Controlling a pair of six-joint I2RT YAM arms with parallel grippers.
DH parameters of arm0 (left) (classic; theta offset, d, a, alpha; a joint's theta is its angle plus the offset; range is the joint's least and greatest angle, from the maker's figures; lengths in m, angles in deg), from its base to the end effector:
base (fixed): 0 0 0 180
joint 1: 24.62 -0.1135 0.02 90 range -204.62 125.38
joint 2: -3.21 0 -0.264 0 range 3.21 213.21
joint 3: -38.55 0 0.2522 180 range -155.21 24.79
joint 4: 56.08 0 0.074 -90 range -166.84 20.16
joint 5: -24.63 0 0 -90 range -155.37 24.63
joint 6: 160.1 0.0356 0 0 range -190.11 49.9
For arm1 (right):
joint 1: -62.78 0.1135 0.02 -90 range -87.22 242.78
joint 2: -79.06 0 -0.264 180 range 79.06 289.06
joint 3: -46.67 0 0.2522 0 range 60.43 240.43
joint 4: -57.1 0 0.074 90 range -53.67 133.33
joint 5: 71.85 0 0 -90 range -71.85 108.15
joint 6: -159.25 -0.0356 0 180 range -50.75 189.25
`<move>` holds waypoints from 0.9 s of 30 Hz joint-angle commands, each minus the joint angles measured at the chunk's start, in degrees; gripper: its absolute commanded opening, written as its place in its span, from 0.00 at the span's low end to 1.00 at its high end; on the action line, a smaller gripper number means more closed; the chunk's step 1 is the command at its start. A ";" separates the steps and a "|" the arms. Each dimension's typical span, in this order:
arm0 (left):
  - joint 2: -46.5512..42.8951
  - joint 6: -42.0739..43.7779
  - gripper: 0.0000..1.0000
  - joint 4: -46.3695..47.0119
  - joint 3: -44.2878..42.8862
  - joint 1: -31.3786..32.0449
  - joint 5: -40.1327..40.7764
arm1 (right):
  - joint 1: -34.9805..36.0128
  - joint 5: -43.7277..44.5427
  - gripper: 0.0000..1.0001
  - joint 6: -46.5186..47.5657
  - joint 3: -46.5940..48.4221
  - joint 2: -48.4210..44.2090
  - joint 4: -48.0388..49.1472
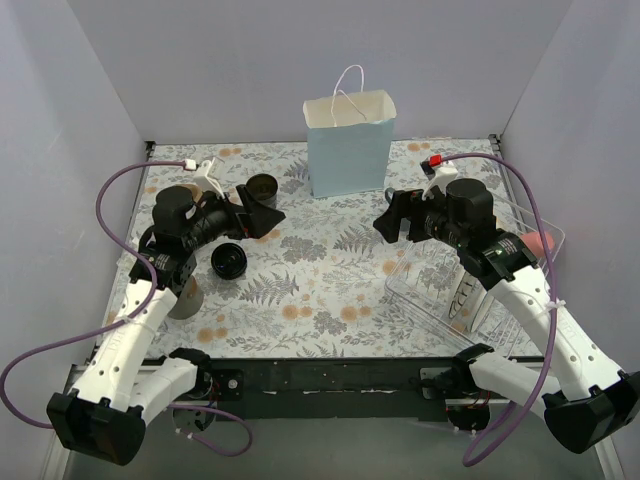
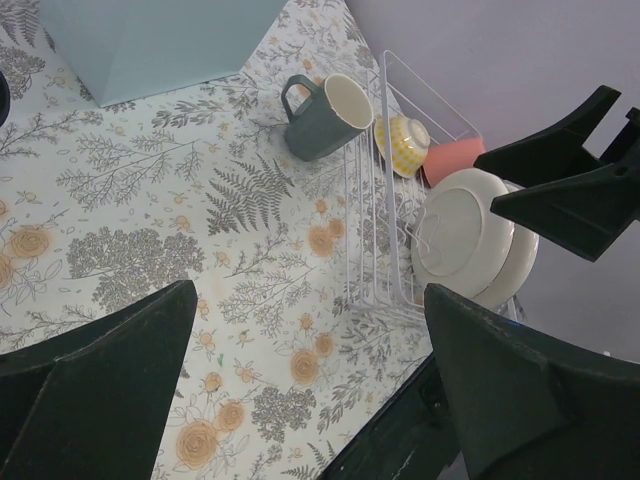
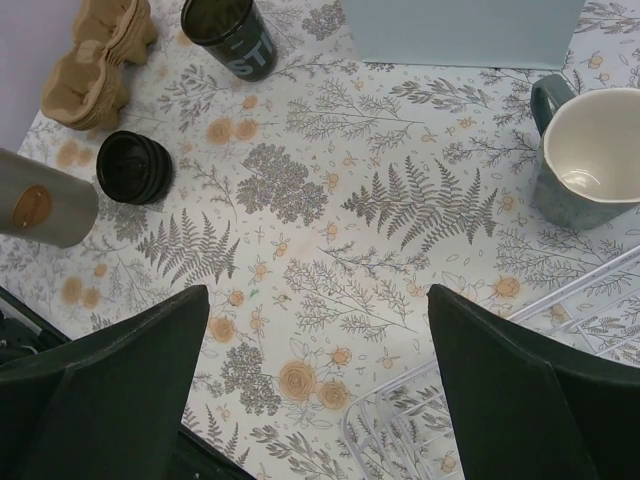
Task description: Pack the takeout coffee
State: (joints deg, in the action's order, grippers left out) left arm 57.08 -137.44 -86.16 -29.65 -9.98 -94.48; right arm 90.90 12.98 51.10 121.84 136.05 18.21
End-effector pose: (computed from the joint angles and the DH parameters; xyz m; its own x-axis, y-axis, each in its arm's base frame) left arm 0.1987 -0.0698 0.3606 -0.7230 -0.6444 -0.2489 0.0173 0.3434 -0.9390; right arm 0.1909 0.1057 0.3749 -0.4658 0.1029 -0.8789 -0.4195 0.8488 0.3217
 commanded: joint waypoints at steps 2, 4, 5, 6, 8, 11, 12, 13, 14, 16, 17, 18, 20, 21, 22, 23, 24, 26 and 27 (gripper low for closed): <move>2.11 4.13 0.98 -2.65 -4.96 -0.04 2.20 | -0.26 -1.07 0.98 -0.04 2.23 -1.18 2.80; 5.18 5.97 0.98 -4.15 -6.82 -0.04 6.23 | -0.26 -0.55 0.98 -0.13 1.26 -1.88 3.32; 6.50 6.50 0.97 -5.82 -9.00 0.04 11.91 | -0.26 -0.20 0.98 -0.22 0.91 -2.06 3.50; 9.82 7.47 0.95 -6.53 -9.98 -0.04 14.14 | -0.26 0.07 0.98 -0.30 0.04 -2.76 3.76; 13.44 10.18 0.92 -8.19 -12.35 -0.04 19.84 | -0.35 -0.19 0.97 -0.22 -0.50 -3.38 4.64; 22.14 14.57 0.82 -9.26 -16.75 0.04 22.50 | -0.26 -4.05 0.95 1.45 -1.46 -4.78 6.05; 24.16 15.64 0.78 -9.35 -18.58 -0.04 23.64 | -0.34 -5.89 0.95 2.06 -1.90 -5.66 6.84; 28.10 16.52 0.73 -9.43 -19.47 -0.04 24.26 | -0.26 -8.86 0.93 2.85 -2.78 -6.10 7.89; 29.79 17.75 0.71 -9.78 -20.35 -0.04 25.05 | -0.26 -10.02 0.92 3.73 -3.31 -6.54 8.33; 32.60 18.63 0.70 -10.14 -22.89 0.04 26.90 | -0.26 -10.56 0.91 3.83 -3.84 -7.07 8.34; 34.10 19.07 0.70 -10.49 -23.52 0.04 26.56 | -0.26 -10.30 0.91 3.83 -3.66 -7.07 7.99; 34.46 20.04 0.71 -10.49 -23.87 -0.04 25.94 | -0.26 -10.13 0.91 3.83 -3.58 -6.90 7.55; 34.12 20.83 0.75 -9.27 -23.79 0.04 23.49 | -0.35 -9.42 0.91 3.74 -3.14 -6.63 6.58; 33.94 21.27 0.77 -8.91 -23.70 -0.04 22.78 | -0.26 -9.16 0.91 3.56 -2.96 -6.37 6.32; 33.94 22.23 0.78 -8.56 -23.61 -0.04 21.99 | -0.34 -8.90 0.91 3.39 -2.96 -6.11 6.05; 34.55 22.85 0.79 -8.21 -23.53 -0.04 22.07 | -0.35 -8.81 0.91 3.21 -3.05 -5.84 6.14; 35.07 23.29 0.79 -8.03 -23.44 0.04 22.42 | -0.35 -8.72 0.91 2.69 -3.05 -5.67 6.05; 37.18 24.79 0.76 -8.29 -24.31 -0.04 23.99 | -0.34 -8.45 0.91 2.16 -3.22 -5.40 5.88; 39.80 25.14 0.72 -8.64 -24.84 0.04 24.35 | -0.26 -8.45 0.91 1.98 -3.31 -5.14 5.70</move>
State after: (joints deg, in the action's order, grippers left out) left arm 94.52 -116.34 -95.34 -51.20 -9.92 -71.74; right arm 90.90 4.78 53.68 118.60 130.46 22.76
